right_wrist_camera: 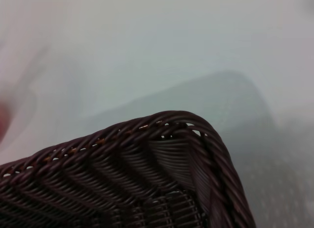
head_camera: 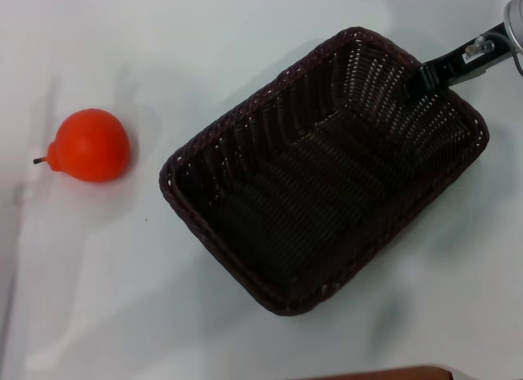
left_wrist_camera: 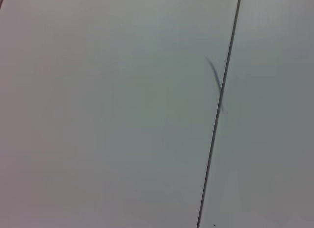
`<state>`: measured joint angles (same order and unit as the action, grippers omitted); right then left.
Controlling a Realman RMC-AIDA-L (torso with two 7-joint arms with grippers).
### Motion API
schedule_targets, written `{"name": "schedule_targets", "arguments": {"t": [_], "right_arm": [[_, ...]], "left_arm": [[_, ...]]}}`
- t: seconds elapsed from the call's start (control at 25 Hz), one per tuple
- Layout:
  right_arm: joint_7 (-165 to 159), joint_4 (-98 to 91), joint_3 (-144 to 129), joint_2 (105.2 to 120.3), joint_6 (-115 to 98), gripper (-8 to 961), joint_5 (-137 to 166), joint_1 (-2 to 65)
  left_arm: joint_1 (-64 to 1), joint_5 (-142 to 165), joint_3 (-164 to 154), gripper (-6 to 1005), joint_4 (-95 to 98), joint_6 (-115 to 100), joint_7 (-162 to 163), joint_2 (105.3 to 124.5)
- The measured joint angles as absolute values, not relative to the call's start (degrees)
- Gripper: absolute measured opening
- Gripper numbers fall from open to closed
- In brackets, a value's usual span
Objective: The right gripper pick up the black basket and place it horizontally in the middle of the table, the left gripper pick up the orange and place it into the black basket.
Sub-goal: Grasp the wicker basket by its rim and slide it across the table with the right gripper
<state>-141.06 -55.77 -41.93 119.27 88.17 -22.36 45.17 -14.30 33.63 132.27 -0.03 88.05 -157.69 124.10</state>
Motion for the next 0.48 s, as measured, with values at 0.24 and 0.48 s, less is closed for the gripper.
{"name": "schedule_targets", "arguments": {"t": [0.24, 0.48], "right_arm": [[-145.5, -59.3, -41.7, 119.41, 89.5, 195, -25.1, 42.7], [-153.9, -67.5, -42.6, 120.09, 94.0, 163, -31.0, 36.6]], "left_arm": [[-13.5, 33.6, 132.3, 877, -1.5, 88.0, -157.7, 124.09], [-13.1, 33.6, 132.2, 873, -3.7, 87.1, -157.7, 124.01]]}}
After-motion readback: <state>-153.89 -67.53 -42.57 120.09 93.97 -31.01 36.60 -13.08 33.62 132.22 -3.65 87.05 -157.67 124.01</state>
